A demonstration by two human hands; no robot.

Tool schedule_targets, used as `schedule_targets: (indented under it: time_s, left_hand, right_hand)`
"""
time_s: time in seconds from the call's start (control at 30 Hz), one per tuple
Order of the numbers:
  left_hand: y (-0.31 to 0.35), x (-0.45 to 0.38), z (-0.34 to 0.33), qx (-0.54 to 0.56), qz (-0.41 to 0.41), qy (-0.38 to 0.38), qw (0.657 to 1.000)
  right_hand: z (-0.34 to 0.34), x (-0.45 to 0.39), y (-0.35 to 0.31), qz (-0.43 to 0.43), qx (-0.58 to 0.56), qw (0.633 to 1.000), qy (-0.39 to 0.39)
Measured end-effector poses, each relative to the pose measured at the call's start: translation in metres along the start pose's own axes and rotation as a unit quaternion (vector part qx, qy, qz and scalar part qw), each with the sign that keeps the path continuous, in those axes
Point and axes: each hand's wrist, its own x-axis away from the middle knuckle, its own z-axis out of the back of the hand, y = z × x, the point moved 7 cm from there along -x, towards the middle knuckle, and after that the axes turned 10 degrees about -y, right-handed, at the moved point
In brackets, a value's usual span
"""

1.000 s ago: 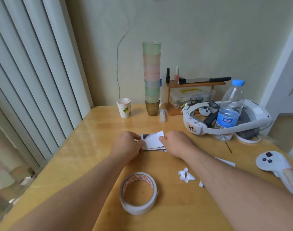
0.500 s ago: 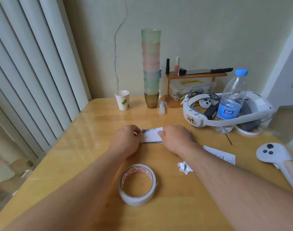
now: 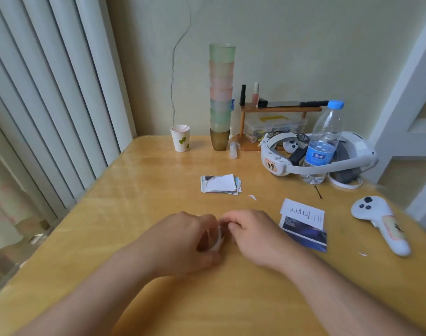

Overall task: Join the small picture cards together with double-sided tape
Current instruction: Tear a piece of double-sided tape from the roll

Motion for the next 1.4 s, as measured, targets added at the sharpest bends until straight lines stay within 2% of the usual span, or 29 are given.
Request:
schedule_targets:
  time_s: [0.17, 0.27, 0.4, 0.57, 0.67, 0.77, 0.9, 1.03, 1.13, 1.4]
  left_hand:
    - [-0.005, 0.004, 0.005, 0.127, -0.058, 0.110, 0.984]
    - [-0.008, 0.011, 0.008, 0.206, -0.079, 0.147, 0.964]
    - [-0.008, 0.018, 0.002, 0.286, -0.093, 0.165, 0.939]
    - [-0.002, 0.024, 0.004, 0.355, -0.116, 0.176, 0.911]
    - [-0.003, 0.023, 0.003, 0.338, -0.121, 0.181, 0.915]
    - [-0.002, 0.022, 0.003, 0.288, -0.118, 0.200, 0.929]
    - [0.000, 0.023, 0.004, 0.255, -0.118, 0.229, 0.932]
    - [-0.001, 0.023, 0.005, 0.232, -0.113, 0.253, 0.932]
    - [-0.002, 0.022, 0.006, 0.247, -0.106, 0.255, 0.929]
    - [0.000, 0.022, 0.005, 0.239, -0.094, 0.254, 0.932]
  right_hand:
    - [-0.004, 0.015, 0.002, 0.045, -0.058, 0.997, 0.022]
    - [0.002, 0.022, -0.001, 0.069, -0.077, 0.992, 0.074]
    - [0.005, 0.030, -0.011, 0.109, -0.076, 0.985, 0.108]
    - [0.006, 0.038, -0.022, 0.159, -0.057, 0.983, 0.071]
    - [0.006, 0.044, -0.031, 0.193, -0.026, 0.977, 0.083]
    - [0.010, 0.048, -0.035, 0.214, -0.009, 0.968, 0.133]
    - [0.017, 0.050, -0.033, 0.194, -0.020, 0.962, 0.189]
    - [0.017, 0.049, -0.026, 0.150, -0.069, 0.967, 0.196]
    - [0.016, 0.047, -0.025, 0.122, -0.054, 0.975, 0.179]
    - [0.018, 0.048, -0.030, 0.173, 0.054, 0.959, 0.219]
